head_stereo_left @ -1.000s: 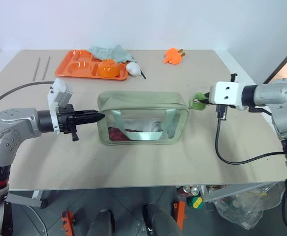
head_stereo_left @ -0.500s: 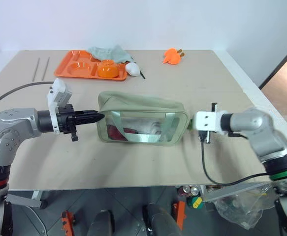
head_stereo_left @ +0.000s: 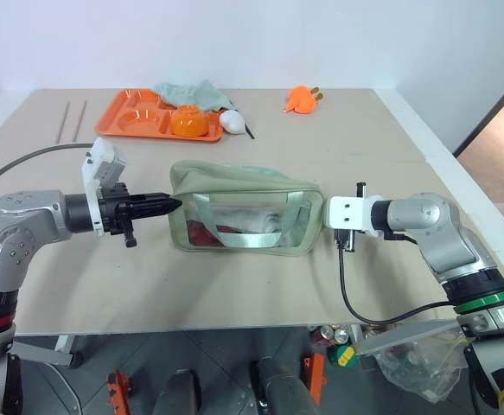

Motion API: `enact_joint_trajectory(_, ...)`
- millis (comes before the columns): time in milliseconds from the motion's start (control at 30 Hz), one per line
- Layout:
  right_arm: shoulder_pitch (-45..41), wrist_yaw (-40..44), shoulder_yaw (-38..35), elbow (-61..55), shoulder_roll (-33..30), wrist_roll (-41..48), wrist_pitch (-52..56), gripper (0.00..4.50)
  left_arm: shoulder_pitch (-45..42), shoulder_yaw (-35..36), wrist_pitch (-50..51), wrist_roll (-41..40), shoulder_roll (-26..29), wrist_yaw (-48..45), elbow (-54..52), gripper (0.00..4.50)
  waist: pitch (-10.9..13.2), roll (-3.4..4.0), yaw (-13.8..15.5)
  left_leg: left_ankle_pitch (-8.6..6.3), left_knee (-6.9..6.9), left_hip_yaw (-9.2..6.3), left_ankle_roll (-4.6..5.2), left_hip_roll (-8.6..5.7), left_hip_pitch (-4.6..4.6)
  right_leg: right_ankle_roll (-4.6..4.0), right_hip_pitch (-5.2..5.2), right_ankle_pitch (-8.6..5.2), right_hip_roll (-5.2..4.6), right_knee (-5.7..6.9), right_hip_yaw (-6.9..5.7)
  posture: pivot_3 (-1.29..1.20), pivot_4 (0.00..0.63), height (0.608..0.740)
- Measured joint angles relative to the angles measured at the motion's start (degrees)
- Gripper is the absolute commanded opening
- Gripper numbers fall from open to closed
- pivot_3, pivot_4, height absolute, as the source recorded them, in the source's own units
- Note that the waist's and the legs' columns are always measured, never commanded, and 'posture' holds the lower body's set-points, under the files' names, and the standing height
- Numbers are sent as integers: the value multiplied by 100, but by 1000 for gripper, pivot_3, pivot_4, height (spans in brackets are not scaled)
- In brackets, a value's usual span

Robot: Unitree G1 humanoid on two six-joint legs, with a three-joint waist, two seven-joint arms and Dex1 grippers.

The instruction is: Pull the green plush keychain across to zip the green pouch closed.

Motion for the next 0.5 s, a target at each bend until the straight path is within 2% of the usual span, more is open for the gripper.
enact_joint_trajectory(167, -88, 553, -645, -135, -209, 925, 1005, 2745, 0, 195, -6, -29, -44, 145, 248, 1753, 0, 0, 16, 0, -3, -6, 0, 0, -1, 0, 1, -4, 0, 0, -5, 0, 150, 740)
enact_joint_trajectory(300, -8, 825, -887, -311, -438, 1328, 1581, 4097, -8, 307, 1, -54, -58, 248, 318, 3074, 0, 0, 29, 0, -3, -6, 0, -2, -2, 1, 2, -4, -2, 0, -5, 0, 150, 740)
enact_joint_trajectory(433, 232, 1187, -1116, -431, -679, 1781, 1992, 4142, 29, 493, 83, -246, -50, 243, 280, 4438, 0, 0, 31, 0, -1, -3, 0, -4, -3, 3, 2, -4, -4, -1, -3, 0, 150, 740)
enact_joint_trajectory(500, 331, 1291, -1301, -437, -814, 1977, 2099, 4142, 92, 693, 101, -324, -17, 253, 262, 4438, 0, 0, 25, 0, -1, -3, 0, -3, -3, 3, 1, -4, -4, -1, -3, 0, 150, 740)
